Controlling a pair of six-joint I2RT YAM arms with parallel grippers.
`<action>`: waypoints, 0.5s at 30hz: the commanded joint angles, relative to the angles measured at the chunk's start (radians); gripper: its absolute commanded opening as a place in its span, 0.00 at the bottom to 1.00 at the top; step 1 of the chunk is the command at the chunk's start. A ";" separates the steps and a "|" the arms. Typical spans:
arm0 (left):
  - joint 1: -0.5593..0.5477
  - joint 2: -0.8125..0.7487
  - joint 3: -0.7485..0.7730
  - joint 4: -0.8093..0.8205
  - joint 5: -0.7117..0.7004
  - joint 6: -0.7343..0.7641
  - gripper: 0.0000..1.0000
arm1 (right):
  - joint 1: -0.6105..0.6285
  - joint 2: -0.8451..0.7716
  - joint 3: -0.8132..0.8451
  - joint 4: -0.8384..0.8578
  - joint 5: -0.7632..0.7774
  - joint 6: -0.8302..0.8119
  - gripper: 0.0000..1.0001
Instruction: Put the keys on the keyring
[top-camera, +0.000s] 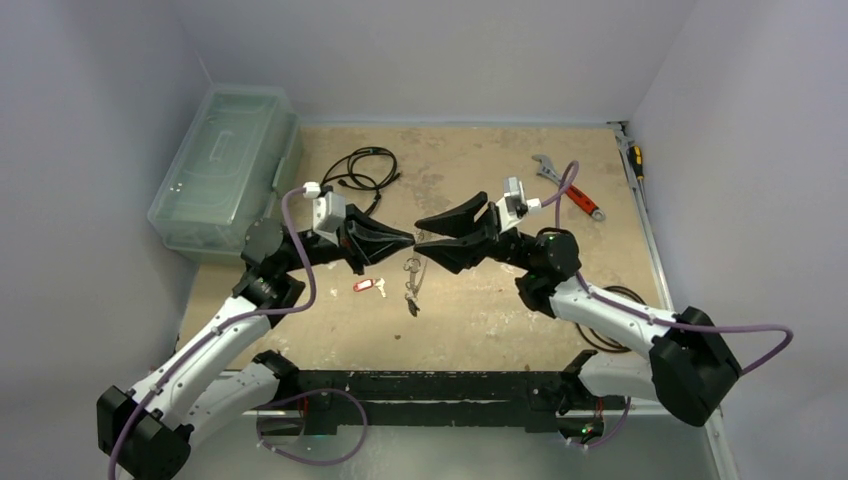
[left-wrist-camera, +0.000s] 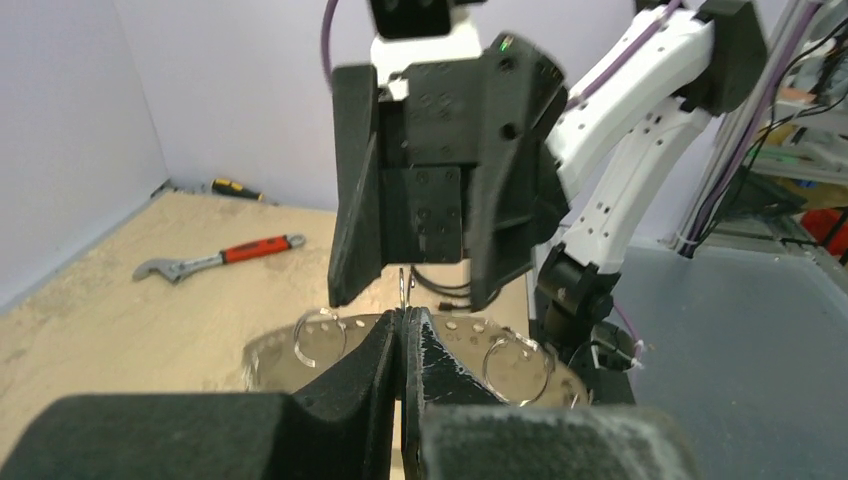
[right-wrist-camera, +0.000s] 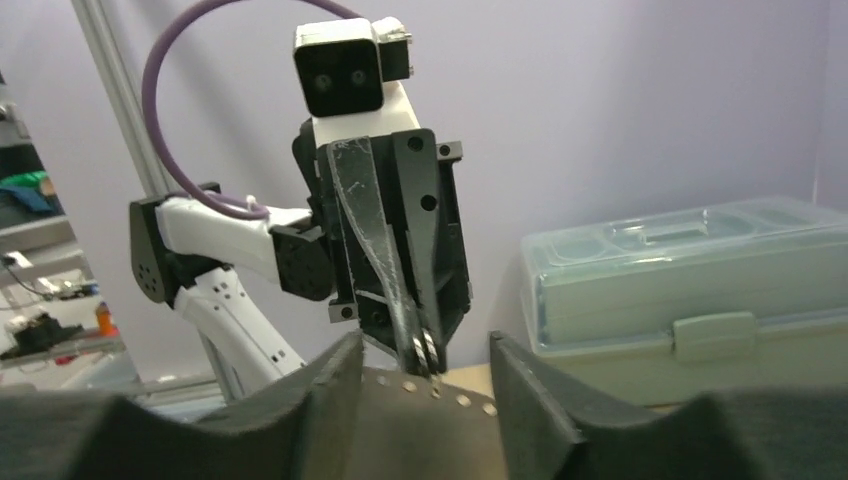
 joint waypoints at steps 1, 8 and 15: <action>-0.005 -0.033 0.051 -0.169 -0.074 0.147 0.00 | 0.013 -0.097 0.060 -0.263 0.037 -0.186 0.59; -0.005 -0.048 0.104 -0.467 -0.250 0.306 0.00 | 0.013 -0.210 0.084 -0.586 0.210 -0.389 0.75; -0.003 -0.082 0.101 -0.636 -0.492 0.381 0.00 | 0.014 -0.171 0.164 -0.857 0.423 -0.464 0.77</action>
